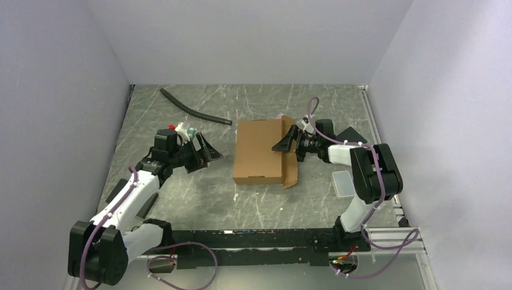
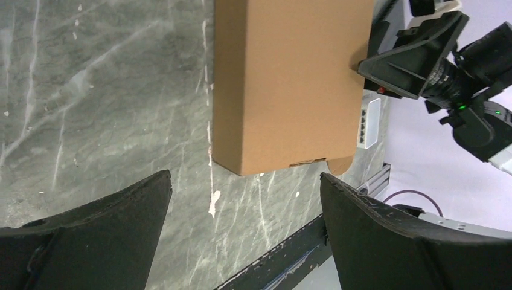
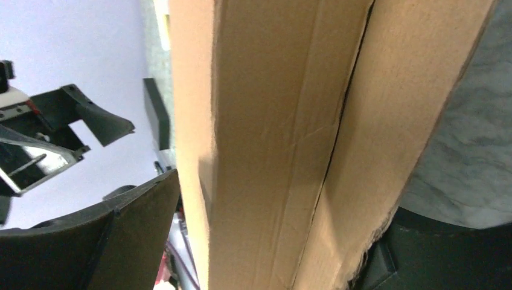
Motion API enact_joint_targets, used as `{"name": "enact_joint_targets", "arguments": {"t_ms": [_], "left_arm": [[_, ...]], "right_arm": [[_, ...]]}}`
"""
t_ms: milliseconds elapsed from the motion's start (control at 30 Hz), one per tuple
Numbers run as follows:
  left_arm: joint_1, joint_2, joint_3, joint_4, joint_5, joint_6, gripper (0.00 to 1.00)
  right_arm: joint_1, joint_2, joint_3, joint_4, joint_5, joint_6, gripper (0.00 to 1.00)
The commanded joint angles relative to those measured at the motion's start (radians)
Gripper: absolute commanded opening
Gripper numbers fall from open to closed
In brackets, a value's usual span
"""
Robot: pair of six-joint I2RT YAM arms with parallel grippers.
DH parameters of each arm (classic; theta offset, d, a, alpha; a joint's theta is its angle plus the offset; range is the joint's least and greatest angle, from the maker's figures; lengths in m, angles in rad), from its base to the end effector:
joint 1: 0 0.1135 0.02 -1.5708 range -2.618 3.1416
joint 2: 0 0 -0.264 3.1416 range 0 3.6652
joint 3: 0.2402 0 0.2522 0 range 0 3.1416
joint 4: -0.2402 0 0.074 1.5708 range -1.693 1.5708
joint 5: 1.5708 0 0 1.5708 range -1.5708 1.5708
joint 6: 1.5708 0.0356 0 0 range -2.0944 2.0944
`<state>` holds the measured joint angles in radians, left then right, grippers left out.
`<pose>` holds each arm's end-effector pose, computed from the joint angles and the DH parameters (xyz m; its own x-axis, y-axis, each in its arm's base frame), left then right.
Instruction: Fold the paper box
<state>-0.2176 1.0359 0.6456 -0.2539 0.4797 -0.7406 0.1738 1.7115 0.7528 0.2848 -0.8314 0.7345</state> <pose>0.2105 -0.0634 0.2395 -0.8051 -0.4350 -0.4031 0.0116 0.6680 -0.7441 0.3140 0.0818 0.1477 -0.9154 0.2978 -0.2709 -0.0966 0.4908 0.8659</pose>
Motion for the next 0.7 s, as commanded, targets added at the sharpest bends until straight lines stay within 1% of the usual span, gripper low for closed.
{"name": "enact_joint_targets", "arguments": {"t_ms": [0, 33, 67, 167, 200, 300, 367, 467, 533, 600, 667], "left_arm": [[-0.013, 0.026, 0.050, -0.021, -0.005, 0.057, 0.96], [-0.016, 0.028, 0.063, -0.041, -0.021, 0.067, 0.96], [-0.020, 0.029, 0.077, -0.061, -0.035, 0.077, 0.96], [-0.023, 0.034, 0.120, -0.111, -0.063, 0.107, 0.96], [-0.025, 0.035, 0.134, -0.120, -0.066, 0.114, 0.96], [-0.026, 0.043, 0.168, -0.126, -0.064, 0.127, 0.96], [-0.029, 0.049, 0.172, -0.110, -0.044, 0.124, 0.96], [-0.049, 0.062, 0.164, -0.078, -0.014, 0.118, 0.96], [-0.081, 0.065, 0.156, -0.056, -0.006, 0.121, 0.95], [-0.123, 0.069, 0.150, -0.036, -0.025, 0.129, 0.96], [-0.171, 0.083, 0.159, -0.037, -0.066, 0.153, 0.96]], "right_arm": [[0.004, -0.045, 0.045, -0.144, 0.085, -0.208, 0.94], [0.004, -0.067, 0.055, -0.192, 0.111, -0.261, 0.99], [0.003, -0.091, 0.068, -0.244, 0.137, -0.309, 0.99], [-0.007, -0.152, 0.105, -0.433, 0.241, -0.441, 1.00], [-0.017, -0.171, 0.106, -0.468, 0.267, -0.481, 1.00], [-0.061, -0.215, 0.108, -0.590, 0.281, -0.587, 1.00], [-0.087, -0.252, 0.103, -0.645, 0.288, -0.646, 1.00], [-0.104, -0.372, 0.059, -0.664, 0.287, -0.766, 1.00], [-0.102, -0.472, 0.038, -0.680, 0.234, -0.897, 1.00], [-0.103, -0.589, 0.014, -0.707, 0.129, -1.060, 1.00], [-0.100, -0.699, -0.019, -0.772, -0.051, -1.340, 1.00]]}}
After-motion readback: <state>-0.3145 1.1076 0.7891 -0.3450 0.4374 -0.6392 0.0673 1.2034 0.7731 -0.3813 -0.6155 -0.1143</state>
